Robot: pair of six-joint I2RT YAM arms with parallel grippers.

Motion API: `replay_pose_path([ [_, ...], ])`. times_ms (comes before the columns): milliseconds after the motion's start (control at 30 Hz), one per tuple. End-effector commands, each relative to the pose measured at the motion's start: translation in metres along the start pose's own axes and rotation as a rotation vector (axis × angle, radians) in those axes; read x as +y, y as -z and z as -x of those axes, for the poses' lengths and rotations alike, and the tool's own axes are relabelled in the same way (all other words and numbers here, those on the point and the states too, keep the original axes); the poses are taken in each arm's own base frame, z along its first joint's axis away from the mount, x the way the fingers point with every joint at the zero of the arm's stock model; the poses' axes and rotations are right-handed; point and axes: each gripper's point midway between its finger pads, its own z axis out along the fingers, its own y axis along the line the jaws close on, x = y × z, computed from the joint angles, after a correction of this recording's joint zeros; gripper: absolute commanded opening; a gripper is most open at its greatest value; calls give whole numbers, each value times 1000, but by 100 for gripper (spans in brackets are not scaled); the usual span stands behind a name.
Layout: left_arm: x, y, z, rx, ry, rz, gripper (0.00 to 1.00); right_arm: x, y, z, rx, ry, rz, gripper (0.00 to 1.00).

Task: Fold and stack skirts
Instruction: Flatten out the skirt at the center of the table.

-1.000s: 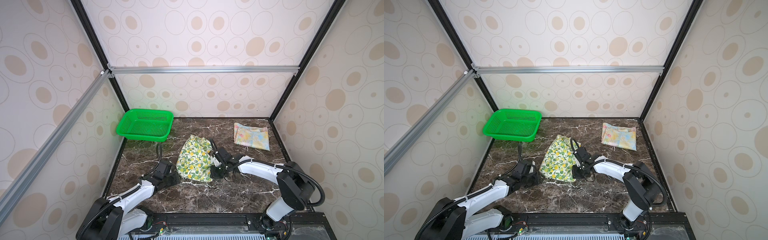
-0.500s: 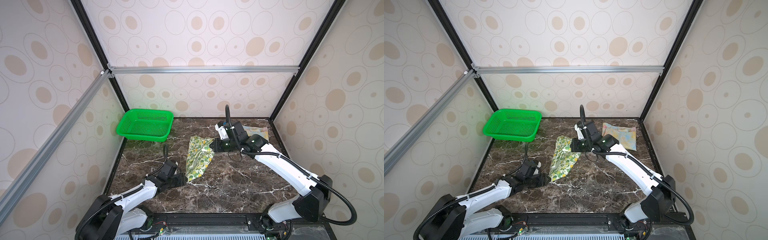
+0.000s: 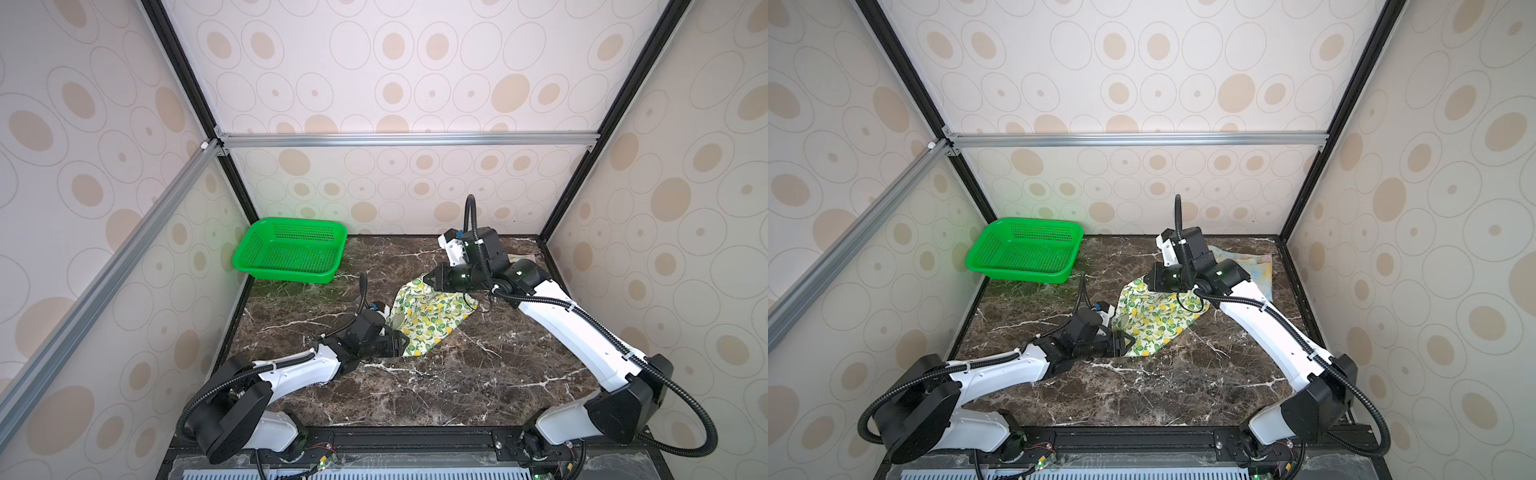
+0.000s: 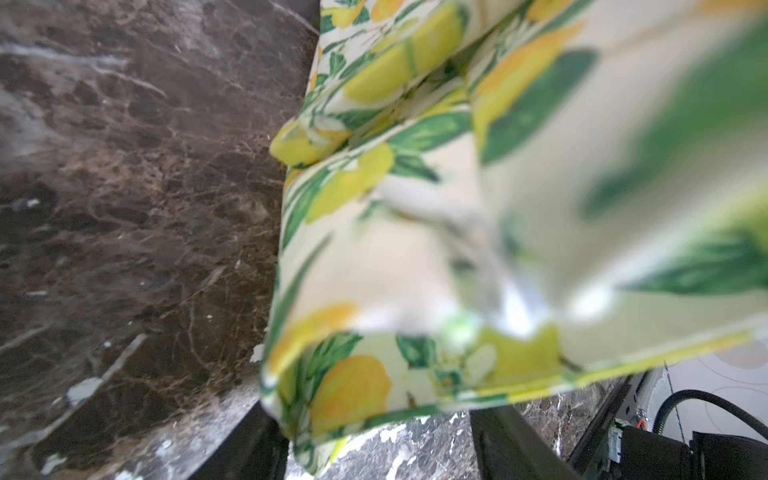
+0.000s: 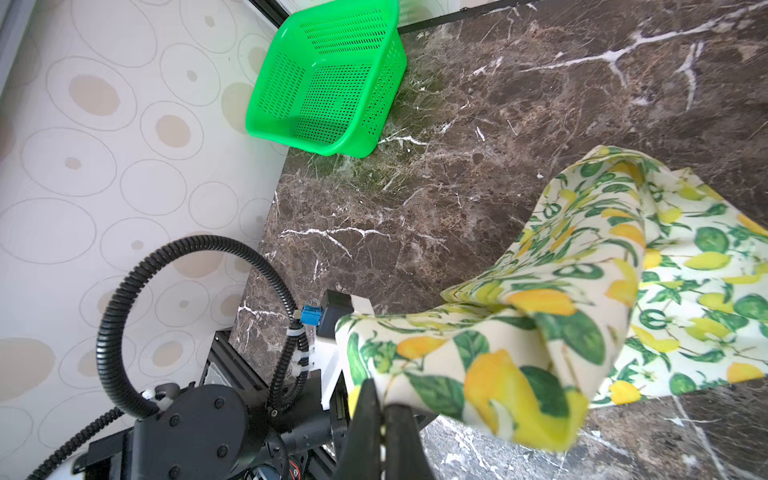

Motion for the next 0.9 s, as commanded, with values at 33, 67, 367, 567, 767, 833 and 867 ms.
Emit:
replay_pose_path([
  [33,4,-9,13,-54,-24,52,66,17,18,9,-30,2,65,0],
  [67,9,-11,14,-58,-19,74,65,17,18,10,-30,3,67,0],
  [367,24,-20,15,-88,-8,132,34,28,30,17,-46,18,100,0],
  [567,33,0,42,-139,-96,288,0,31,51,29,-95,52,84,0],
  [767,35,66,97,-245,-194,501,0,22,82,47,-195,88,26,0],
  [833,35,98,120,-304,-212,574,0,19,92,52,-222,95,14,0],
  [867,35,111,128,-322,-225,613,0,18,97,53,-231,98,8,0],
])
